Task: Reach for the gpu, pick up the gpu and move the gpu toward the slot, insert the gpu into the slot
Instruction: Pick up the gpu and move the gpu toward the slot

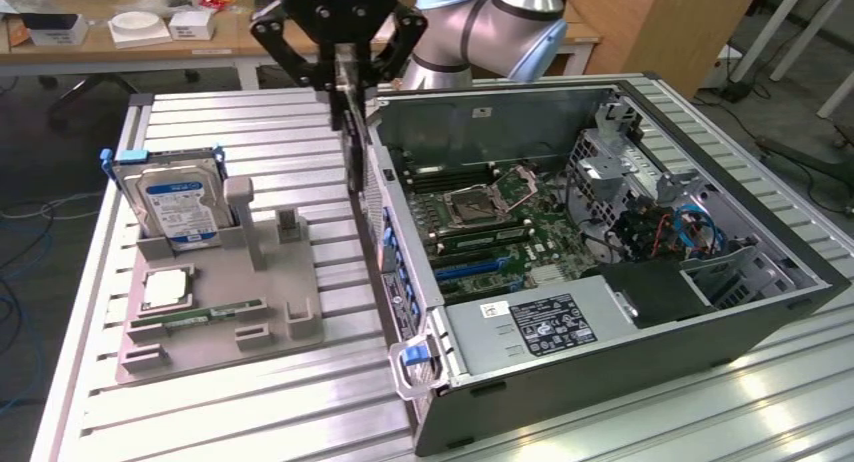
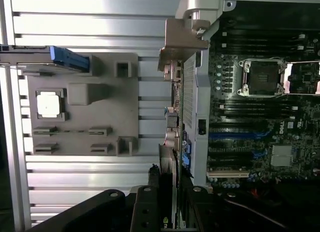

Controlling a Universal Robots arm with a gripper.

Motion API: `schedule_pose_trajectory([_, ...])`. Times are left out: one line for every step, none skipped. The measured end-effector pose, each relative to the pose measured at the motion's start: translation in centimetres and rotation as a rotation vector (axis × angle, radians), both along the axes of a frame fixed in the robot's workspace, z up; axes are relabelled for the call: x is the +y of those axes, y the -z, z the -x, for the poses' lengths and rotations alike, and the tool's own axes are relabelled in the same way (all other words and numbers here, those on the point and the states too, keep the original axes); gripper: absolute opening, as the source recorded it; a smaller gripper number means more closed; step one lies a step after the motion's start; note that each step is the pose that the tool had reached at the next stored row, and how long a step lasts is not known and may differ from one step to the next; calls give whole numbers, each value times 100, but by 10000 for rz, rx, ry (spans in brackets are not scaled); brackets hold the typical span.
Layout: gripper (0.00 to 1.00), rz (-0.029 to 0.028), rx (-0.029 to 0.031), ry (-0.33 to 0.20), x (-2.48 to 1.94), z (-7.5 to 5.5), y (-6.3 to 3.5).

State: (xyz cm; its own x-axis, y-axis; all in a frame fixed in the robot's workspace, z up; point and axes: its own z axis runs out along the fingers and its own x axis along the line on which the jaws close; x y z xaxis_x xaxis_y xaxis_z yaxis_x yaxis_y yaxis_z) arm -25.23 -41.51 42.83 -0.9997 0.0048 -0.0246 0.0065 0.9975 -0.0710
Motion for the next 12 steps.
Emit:
schedule_pose_trajectory([26,0,1,-1,0,-34,3])
schedule_pose_trajectory([26,1,1,-2,-1,-67,5])
schedule_pose_trajectory([26,0,1,0,0,-101,8])
schedule_pose_trajectory([26,-2,1,0,0,-139,11])
schedule_pose_trajectory([26,-4,1,0,0,-182,13])
schedule_pose_trajectory([26,-8,0,0,0,-216,15])
schedule_pose_trajectory([26,-9,1,-1,0,-248,17])
schedule_pose_trajectory([26,-11,1,-2,-1,-280,19])
schedule_pose_trajectory([26,-18,2,0,0,-312,22])
schedule_pose_trajectory([26,-56,2,0,0,-347,28])
schedule_pose_trajectory([26,-130,1,0,0,-380,33])
schedule_pose_trajectory([26,-173,0,-1,0,-410,36])
